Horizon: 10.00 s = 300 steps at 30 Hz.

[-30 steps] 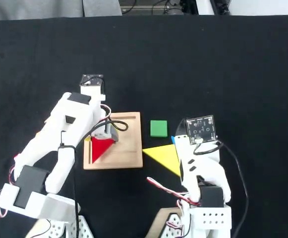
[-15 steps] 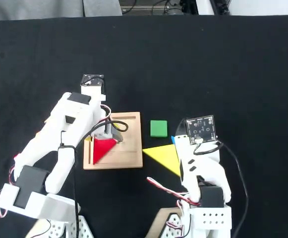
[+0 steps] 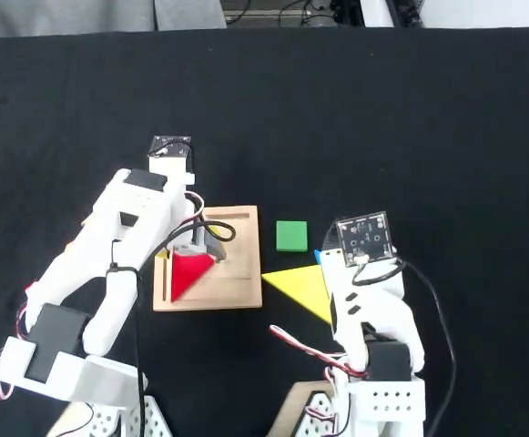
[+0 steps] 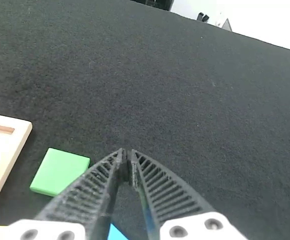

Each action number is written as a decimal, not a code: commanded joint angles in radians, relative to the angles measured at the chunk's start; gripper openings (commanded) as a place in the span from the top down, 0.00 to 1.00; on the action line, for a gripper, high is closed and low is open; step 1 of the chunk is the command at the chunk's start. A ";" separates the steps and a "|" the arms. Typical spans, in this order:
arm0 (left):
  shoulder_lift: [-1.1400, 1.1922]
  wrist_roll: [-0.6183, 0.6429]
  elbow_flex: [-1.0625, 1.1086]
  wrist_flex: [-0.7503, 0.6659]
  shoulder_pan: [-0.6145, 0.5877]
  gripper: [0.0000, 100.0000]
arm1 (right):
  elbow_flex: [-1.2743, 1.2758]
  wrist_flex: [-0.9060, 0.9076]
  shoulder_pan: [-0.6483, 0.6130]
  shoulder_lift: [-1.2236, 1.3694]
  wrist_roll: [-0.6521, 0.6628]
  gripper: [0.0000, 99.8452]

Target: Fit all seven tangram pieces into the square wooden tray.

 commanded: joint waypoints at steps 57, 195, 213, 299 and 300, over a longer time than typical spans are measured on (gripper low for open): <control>0.103 -0.615 -0.051 0.114 0.061 0.97 | -0.004 0.009 0.008 -0.070 0.014 0.99; -1.198 -0.245 0.972 -0.592 -0.555 0.97 | -0.004 0.005 0.006 -0.077 0.012 0.98; -1.270 -0.298 1.013 -0.592 -0.516 0.97 | -0.153 0.338 -0.296 -0.015 0.321 0.94; -1.272 -0.334 1.029 -0.594 -0.490 0.97 | -0.584 0.215 -0.348 1.383 0.434 0.70; -1.272 -0.334 1.029 -0.594 -0.490 0.97 | -0.584 0.213 -0.348 1.385 0.434 0.70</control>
